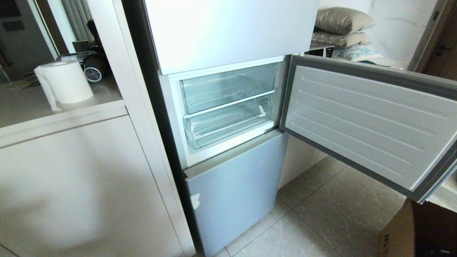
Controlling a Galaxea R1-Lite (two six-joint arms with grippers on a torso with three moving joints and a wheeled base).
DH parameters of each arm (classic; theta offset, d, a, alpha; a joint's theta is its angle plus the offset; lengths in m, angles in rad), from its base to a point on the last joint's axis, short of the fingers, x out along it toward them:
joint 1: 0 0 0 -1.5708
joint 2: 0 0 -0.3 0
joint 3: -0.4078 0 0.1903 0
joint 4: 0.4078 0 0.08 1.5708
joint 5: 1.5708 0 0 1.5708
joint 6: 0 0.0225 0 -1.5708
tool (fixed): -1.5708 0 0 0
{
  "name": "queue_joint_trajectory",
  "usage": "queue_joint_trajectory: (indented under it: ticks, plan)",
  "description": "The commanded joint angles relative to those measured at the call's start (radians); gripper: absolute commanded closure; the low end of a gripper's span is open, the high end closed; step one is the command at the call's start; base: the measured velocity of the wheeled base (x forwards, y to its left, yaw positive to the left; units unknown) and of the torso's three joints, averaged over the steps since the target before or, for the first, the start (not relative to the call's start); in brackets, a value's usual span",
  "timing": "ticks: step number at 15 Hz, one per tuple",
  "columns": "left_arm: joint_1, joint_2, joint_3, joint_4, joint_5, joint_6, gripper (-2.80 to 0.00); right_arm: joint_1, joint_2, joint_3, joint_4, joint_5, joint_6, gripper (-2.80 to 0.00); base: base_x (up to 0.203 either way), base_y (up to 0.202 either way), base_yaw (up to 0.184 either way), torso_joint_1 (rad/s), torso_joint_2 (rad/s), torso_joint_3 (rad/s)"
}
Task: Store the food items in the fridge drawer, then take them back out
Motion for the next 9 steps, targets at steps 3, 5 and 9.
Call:
queue_joint_trajectory:
  ticks: [3, 5, 9]
  plan:
    - [-0.001, 0.001, 0.000, 0.000, 0.000, 0.000, 0.00, 0.012, -0.267, 0.004, -0.005, -0.014, 0.000, 0.00, 0.000, 0.000, 0.000, 0.000, 0.00, 0.000]
    - [-0.001, 0.001, 0.000, 0.000, 0.002, 0.000, 0.00, 0.014, -0.261, 0.006, -0.013, -0.030, 0.038, 0.00, 0.000, 0.000, 0.000, 0.000, 0.00, 0.000]
    - [-0.001, 0.001, 0.000, 0.000, 0.000, 0.000, 0.00, 0.014, -0.261, 0.007, -0.010, -0.031, 0.046, 0.00, 0.000, 0.000, 0.000, 0.000, 0.00, 0.000]
